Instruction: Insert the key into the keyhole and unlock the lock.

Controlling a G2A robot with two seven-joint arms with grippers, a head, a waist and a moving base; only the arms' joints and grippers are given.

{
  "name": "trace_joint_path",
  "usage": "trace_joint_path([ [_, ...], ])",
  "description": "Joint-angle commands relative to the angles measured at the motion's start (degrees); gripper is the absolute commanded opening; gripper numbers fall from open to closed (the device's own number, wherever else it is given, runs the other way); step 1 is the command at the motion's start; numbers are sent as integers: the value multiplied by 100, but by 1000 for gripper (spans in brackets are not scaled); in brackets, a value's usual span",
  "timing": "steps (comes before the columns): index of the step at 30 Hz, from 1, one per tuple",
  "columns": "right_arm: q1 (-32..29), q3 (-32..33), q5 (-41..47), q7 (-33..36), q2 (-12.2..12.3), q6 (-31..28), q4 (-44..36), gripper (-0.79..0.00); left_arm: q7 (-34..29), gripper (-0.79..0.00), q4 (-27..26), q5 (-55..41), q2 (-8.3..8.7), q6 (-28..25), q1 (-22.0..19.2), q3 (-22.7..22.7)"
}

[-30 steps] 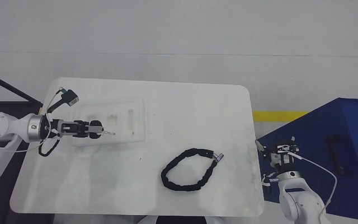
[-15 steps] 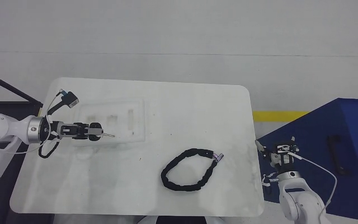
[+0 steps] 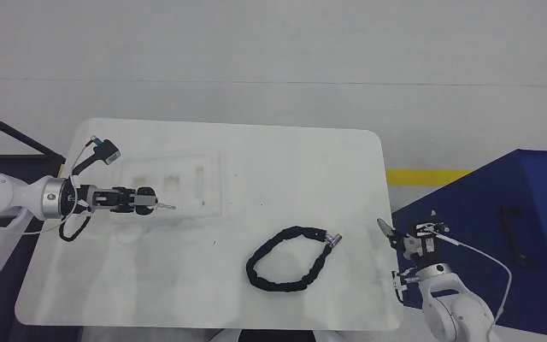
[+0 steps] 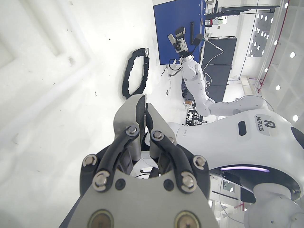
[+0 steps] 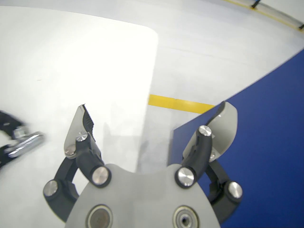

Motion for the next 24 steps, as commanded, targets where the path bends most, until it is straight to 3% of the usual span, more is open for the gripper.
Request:
trace_joint_path([
  [1, -465, -273, -1038, 322, -43, 1235, -920, 0, 0, -785, 0, 0, 0, 0, 0, 0],
  [5, -1270, -743, -1465, 1302, -102, 2011, -2393, 0, 0, -785, 0, 0, 0, 0, 0, 0],
  [10, -887, -1374, -1035, 1879, -232, 2895, -2393, 0, 0, -785, 0, 0, 0, 0, 0, 0],
  [20, -841, -1433, -990, 1938, -239, 2865, -2363, 0, 0, -785, 0, 0, 0, 0, 0, 0],
  [24, -486, -1296, -318, 3046, -250, 2599, -2393, 0, 0, -785, 0, 0, 0, 0, 0, 0],
])
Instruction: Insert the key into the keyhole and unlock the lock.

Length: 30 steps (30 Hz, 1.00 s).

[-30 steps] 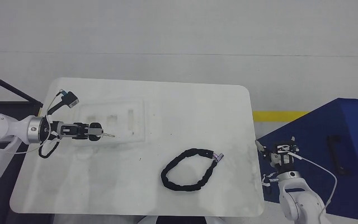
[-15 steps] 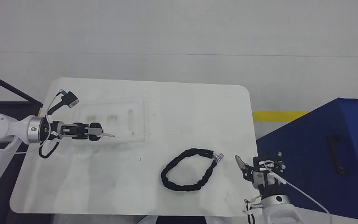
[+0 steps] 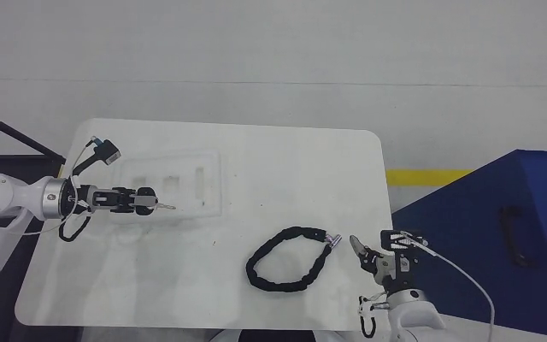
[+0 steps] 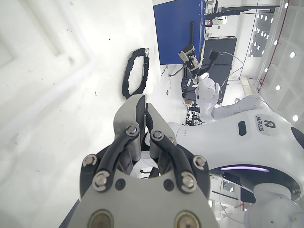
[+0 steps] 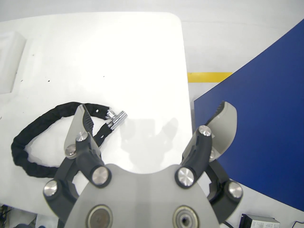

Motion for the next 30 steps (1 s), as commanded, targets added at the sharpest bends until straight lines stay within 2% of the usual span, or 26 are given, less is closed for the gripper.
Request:
trace_joint_path([
  [1, 283, -29, 336, 779, -24, 111, -34, 0, 0, -785, 0, 0, 0, 0, 0, 0],
  [3, 627, -173, 483, 1357, -56, 293, -34, 0, 0, -785, 0, 0, 0, 0, 0, 0],
  [5, 918, -242, 298, 2480, -68, 672, -34, 0, 0, -785, 0, 0, 0, 0, 0, 0],
  [8, 1687, -485, -211, 4223, -97, 974, -34, 0, 0, -785, 0, 0, 0, 0, 0, 0],
  [9, 1875, -588, -327, 4379, -123, 821, -34, 0, 0, -785, 0, 0, 0, 0, 0, 0],
  [13, 1894, -687, -302, 4628, -322, 573, -34, 0, 0, -785, 0, 0, 0, 0, 0, 0],
  [25, 1878, -697, -287, 4623, -321, 545, -2, 0, 0, -785, 0, 0, 0, 0, 0, 0],
  [30, 1671, -1059, -561, 4854, -376, 345, 59, 0, 0, -785, 0, 0, 0, 0, 0, 0],
])
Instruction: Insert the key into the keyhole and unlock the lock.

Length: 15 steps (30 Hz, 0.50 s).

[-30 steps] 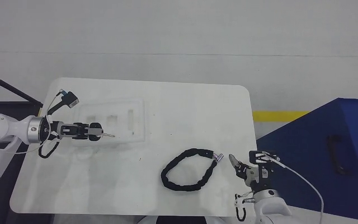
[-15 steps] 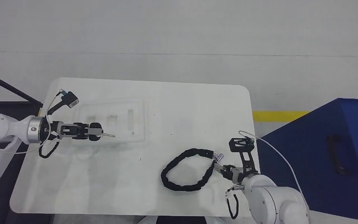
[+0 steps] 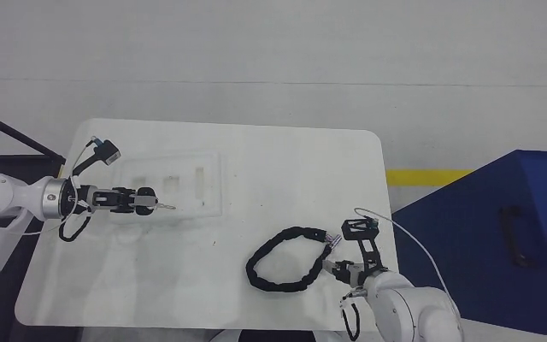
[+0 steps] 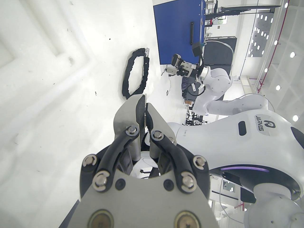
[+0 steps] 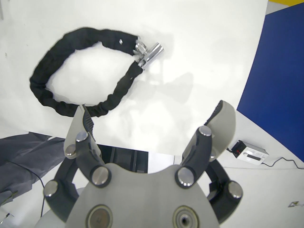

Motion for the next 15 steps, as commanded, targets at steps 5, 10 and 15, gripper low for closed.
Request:
trace_joint_path([
  [5, -597, -273, -125, -269, -282, 273, -149, 0, 0, -785, 0, 0, 0, 0, 0, 0],
  [10, -622, -179, 75, -485, -689, 490, 261, 0, 0, -785, 0, 0, 0, 0, 0, 0],
  [15, -387, 13, 47, -864, -1162, 870, 710, 0, 0, -785, 0, 0, 0, 0, 0, 0],
])
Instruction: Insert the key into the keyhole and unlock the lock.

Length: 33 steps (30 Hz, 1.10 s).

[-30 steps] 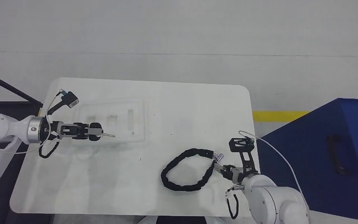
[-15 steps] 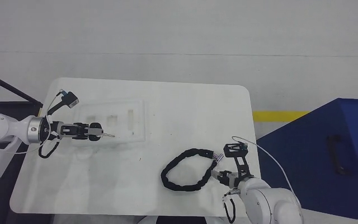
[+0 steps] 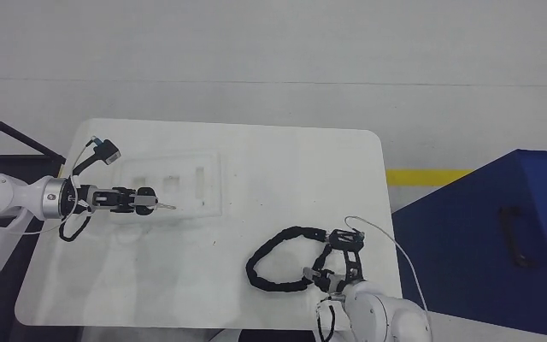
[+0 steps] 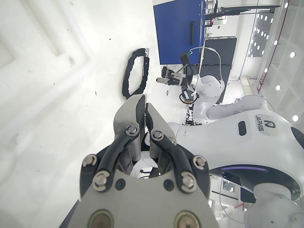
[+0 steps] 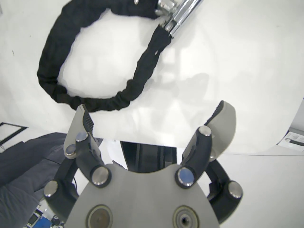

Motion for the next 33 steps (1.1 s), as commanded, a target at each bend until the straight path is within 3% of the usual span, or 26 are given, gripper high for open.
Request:
trace_joint_path([
  [1, 10, 47, -3, -97, -82, 101, 58, 0, 0, -785, 0, 0, 0, 0, 0, 0],
  [11, -1, 68, 1, -186, -83, 114, 104, 0, 0, -785, 0, 0, 0, 0, 0, 0],
  [21, -86, -512, -841, -944, -217, 944, 194, 0, 0, -785, 0, 0, 0, 0, 0, 0],
  [33, -18, -1093, -2574, -1155, -793, 1155, 929, -15, 0, -785, 0, 0, 0, 0, 0, 0],
])
